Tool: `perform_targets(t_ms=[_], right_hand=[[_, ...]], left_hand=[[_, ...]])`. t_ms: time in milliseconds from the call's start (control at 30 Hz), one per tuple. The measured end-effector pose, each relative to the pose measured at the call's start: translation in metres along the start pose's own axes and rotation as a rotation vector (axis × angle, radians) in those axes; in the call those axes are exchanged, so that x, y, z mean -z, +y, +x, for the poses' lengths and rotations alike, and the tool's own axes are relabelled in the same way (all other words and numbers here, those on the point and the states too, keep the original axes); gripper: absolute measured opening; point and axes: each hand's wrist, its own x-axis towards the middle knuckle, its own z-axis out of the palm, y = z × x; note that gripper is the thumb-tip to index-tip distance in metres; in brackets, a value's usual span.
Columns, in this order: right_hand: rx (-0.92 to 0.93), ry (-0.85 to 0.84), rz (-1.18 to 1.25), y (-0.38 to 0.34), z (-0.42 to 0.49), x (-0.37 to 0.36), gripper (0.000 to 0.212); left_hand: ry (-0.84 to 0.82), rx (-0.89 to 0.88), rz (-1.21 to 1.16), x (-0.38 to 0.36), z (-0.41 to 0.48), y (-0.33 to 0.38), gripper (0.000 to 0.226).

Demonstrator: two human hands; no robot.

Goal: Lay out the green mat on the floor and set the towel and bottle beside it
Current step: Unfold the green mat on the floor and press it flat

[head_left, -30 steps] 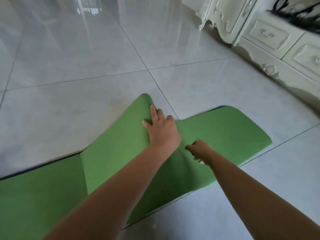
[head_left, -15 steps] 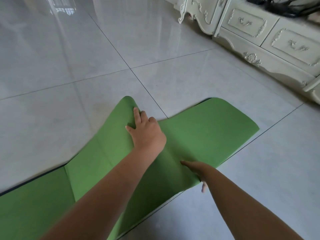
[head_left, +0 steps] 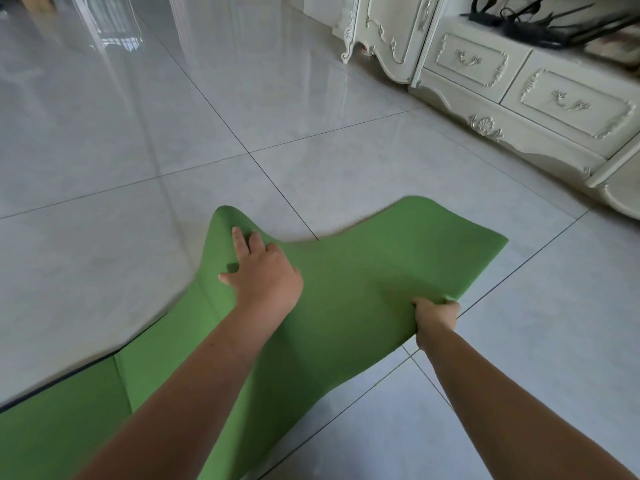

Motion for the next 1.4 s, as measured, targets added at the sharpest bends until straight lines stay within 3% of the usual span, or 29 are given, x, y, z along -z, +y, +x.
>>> perform_targets(t_ms=[167,300,400,500,667,767,833,933,1000,1200,1400], right_hand=[[0.206,0.022,0.039,-0.035,0.016,0.014,0.048],[0.177,0.116,-0.064,-0.046,0.044,0.03,0.043],[0.078,-0.052,-0.45,-0.03,0.062,0.038,0.048],[0.12,-0.277,-0.751,-0.002,0.054,0.035,0.061],[0.255,-0.548,-1.059,0.048,0.028,0.016,0.056],[0.251,-0.506,-1.181,0.059,0.018,0.006,0.058],[0.11,-0.442,-1.109,0.061,0.016,0.002,0.065],[-0.189,-0.458,-0.674,0.067,0.012,0.0,0.057],[-0.249,-0.388,-0.472,0.072,0.013,0.0,0.055],[-0.087,-0.199,-0.454,0.072,0.015,0.003,0.053],[0.242,-0.125,-0.557,0.061,0.004,0.002,0.06]], left_hand=[[0.025,-0.062,0.001,-0.025,0.001,0.017,0.045],[-0.038,-0.151,-0.158,-0.067,0.003,0.029,0.047],[-0.27,-0.23,-0.171,-0.113,-0.007,0.023,0.067],[-0.436,-0.329,-0.004,-0.15,-0.02,0.013,0.087],[-0.481,-0.317,0.009,-0.161,-0.029,0.007,0.104],[-0.499,-0.354,0.105,-0.163,-0.038,0.006,0.122],[-0.492,-0.367,0.166,-0.164,-0.042,0.007,0.127],[-0.488,-0.359,0.204,-0.165,-0.046,0.01,0.127],[-0.486,-0.35,0.209,-0.169,-0.047,0.012,0.125],[-0.491,-0.358,0.172,-0.176,-0.046,0.009,0.121],[-0.497,-0.365,0.156,-0.177,-0.04,0.012,0.119]])
